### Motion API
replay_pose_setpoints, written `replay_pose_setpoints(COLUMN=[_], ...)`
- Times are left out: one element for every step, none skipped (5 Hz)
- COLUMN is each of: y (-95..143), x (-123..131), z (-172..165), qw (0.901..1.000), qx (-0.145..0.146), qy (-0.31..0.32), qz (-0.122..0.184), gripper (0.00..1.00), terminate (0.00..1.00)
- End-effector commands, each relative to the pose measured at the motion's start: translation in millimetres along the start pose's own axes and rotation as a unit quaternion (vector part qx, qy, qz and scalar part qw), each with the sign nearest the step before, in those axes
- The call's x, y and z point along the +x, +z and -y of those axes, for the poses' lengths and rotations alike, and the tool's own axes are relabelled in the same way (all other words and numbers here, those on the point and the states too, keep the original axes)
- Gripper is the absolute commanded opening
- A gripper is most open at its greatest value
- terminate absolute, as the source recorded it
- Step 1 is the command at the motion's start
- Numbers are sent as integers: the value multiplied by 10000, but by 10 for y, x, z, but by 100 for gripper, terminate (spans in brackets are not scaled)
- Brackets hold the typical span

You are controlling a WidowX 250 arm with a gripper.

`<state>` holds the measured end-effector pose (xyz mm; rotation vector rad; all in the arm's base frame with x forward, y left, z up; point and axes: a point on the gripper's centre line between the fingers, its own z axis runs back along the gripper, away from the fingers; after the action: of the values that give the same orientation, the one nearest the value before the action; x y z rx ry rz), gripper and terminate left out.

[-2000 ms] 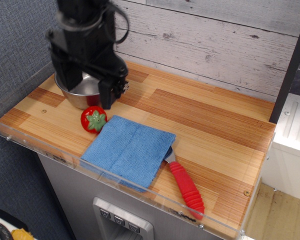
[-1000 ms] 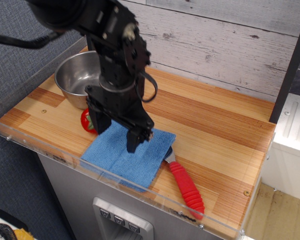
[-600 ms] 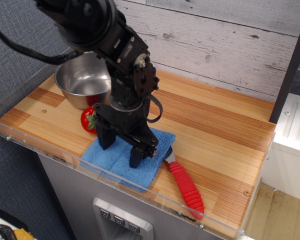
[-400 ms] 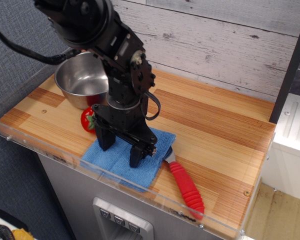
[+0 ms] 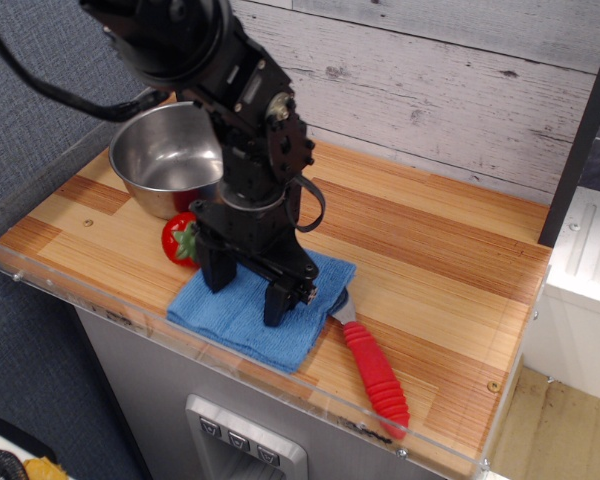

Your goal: Move the blue tall to in front of the red fork and up against the brick wall.

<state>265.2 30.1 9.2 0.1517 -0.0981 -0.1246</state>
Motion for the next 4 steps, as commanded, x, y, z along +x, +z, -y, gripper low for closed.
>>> replay_pose_setpoints(y=[-38, -120, -171, -209], x=[329, 522, 821, 1086], z=[13, 62, 140, 210], qw=[9998, 9999, 9999, 9999], qx=[199, 149, 121, 44], qy=[38, 12, -51, -67], qz=[25, 7, 50, 75], gripper=[100, 100, 100, 100], terminate=[0, 0, 0, 0])
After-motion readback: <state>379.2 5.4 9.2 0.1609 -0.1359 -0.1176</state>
